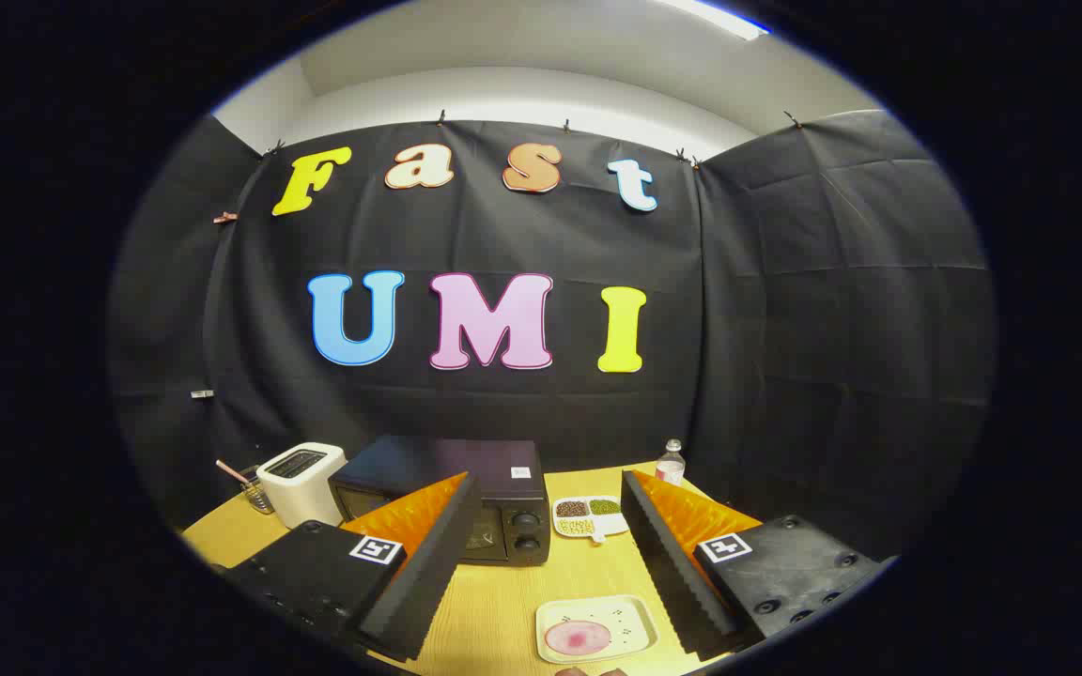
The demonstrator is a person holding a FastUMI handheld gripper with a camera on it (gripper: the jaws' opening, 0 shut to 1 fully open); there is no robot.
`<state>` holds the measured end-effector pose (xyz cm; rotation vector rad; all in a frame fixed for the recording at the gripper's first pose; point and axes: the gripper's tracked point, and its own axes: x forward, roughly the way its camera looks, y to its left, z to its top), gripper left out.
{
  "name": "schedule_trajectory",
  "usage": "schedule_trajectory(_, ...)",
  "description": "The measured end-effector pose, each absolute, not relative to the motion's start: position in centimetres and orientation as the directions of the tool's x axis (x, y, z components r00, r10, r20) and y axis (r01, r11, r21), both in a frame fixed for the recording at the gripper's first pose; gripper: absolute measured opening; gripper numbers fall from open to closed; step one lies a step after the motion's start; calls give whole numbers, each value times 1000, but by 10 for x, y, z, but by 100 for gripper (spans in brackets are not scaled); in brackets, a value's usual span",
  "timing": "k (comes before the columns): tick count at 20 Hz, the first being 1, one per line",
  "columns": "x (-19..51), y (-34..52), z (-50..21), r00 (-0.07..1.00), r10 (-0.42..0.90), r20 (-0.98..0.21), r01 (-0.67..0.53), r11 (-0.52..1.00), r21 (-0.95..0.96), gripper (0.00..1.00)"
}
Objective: Open the toaster oven, put the food inside, and close the toaster oven door.
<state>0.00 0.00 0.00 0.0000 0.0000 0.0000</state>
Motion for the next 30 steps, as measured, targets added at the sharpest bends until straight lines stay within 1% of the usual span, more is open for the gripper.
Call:
schedule_trajectory(15, 2, 34, -6, 999, 51, -18, -51, 999, -3, 98)
schedule_trajectory(23, 43, 86, -18, 994, 101, -35, -101, 995, 3, 99)
schedule_trajectory(27, 77, 116, -30, 992, 114, -57, -114, 993, 12, 99)
schedule_trajectory(30, 107, 140, -48, 988, 121, -95, -118, 993, 27, 99)
